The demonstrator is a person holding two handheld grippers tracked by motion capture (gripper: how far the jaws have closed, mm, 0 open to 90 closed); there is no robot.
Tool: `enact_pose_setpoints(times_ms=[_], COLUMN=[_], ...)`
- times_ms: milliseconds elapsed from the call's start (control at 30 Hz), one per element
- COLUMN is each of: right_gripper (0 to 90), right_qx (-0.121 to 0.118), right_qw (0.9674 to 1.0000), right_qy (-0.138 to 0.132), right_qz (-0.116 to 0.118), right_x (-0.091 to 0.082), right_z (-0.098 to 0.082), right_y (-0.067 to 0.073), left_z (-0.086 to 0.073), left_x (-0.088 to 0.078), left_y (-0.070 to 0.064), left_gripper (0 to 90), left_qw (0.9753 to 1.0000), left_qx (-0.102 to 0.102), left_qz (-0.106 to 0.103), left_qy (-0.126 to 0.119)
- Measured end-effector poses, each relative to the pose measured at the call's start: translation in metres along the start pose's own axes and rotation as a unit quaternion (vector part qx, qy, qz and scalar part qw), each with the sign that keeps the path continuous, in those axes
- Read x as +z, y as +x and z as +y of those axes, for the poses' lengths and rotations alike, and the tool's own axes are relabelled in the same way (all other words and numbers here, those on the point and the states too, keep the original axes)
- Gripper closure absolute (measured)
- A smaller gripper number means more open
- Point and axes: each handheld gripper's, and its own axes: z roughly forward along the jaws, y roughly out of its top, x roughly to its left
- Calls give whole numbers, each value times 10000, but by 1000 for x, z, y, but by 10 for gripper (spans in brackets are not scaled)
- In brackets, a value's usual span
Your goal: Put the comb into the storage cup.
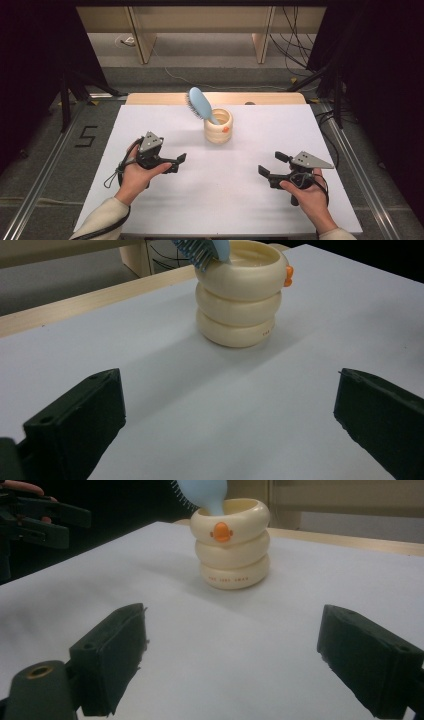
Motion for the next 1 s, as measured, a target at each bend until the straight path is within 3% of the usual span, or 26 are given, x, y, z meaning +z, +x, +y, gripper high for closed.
enact_pose_setpoints(times_ms=[333,667,1000], right_gripper=[132,132,132], right_qx=[-43,-108,-138], right_qw=[10000,9999,9998], right_qy=[19,66,107], right_qz=[-26,-13,14], right_x=[-1,0,3], right_z=[0,-1,-3], right_y=[-1,1,3], left_z=[-13,-28,-35], left_x=[-11,-22,-19], left_y=[-1,-2,-1], left_gripper=[0,0,0], left_qw=[9999,9999,9998], left_qx=[144,123,114], left_qz=[39,48,64], left_qy=[19,54,148])
